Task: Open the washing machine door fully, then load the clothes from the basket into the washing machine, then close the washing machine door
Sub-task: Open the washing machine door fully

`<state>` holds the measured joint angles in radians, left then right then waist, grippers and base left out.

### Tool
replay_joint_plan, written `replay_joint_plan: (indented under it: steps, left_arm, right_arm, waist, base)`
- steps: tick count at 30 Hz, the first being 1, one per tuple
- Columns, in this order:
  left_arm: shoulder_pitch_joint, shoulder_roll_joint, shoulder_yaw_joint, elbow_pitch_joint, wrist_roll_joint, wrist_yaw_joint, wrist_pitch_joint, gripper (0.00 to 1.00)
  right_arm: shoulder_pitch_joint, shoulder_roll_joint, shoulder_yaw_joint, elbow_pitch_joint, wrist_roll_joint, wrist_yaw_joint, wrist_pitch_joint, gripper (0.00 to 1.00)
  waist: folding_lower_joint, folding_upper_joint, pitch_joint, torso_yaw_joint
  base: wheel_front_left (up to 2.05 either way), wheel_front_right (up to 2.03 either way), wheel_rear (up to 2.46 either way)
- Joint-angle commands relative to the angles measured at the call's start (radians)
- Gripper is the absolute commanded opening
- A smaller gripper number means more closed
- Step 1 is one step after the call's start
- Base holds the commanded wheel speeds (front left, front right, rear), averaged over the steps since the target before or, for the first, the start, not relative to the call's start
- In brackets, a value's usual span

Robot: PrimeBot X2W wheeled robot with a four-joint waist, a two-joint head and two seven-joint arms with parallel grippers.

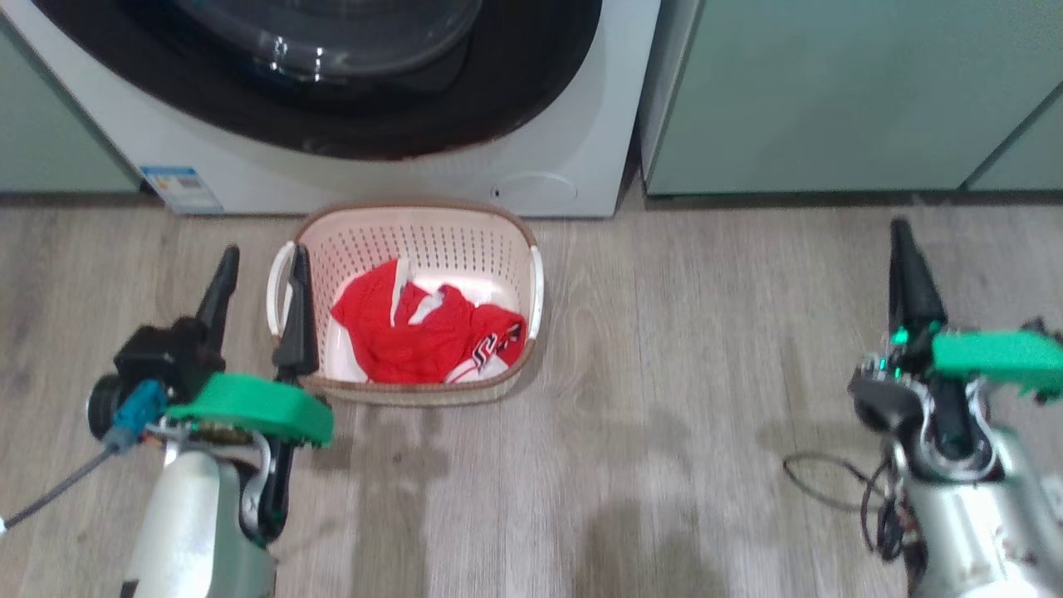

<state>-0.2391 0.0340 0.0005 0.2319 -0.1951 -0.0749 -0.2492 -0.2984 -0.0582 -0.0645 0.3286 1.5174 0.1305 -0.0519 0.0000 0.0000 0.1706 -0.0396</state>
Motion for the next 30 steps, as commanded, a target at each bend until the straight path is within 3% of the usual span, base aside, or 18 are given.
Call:
replay_joint_plan:
  steps: [1, 18, 30]
  left_arm:
    - [-0.055, 0.016, 0.024, -0.045, -0.005, 0.006, -0.013, 1.00]
    - [-0.238, 0.016, -0.052, -0.131, -0.072, 0.023, -0.013, 1.00]
    - [-0.303, 0.016, -0.084, -0.143, -0.088, 0.030, -0.013, 1.00]
  right_arm:
    - [-0.074, -0.015, 0.015, -0.027, 0.011, 0.000, 0.011, 0.00]
    - [-0.597, -0.168, 0.075, 0.183, 0.020, 0.000, 0.244, 0.00]
    - [-0.862, -0.174, 0.146, 0.303, -0.008, 0.000, 0.369, 0.00]
  waist:
    - [0.0000, 0.0000, 0.039, 0.007]
    - [0.0000, 0.0000, 0.351, 0.111]
    - [0.0000, 0.0000, 0.447, 0.148]
  base:
    - [0.00, 0.00, 0.00]
    - [0.00, 0.00, 0.00]
    - [0.00, 0.00, 0.00]
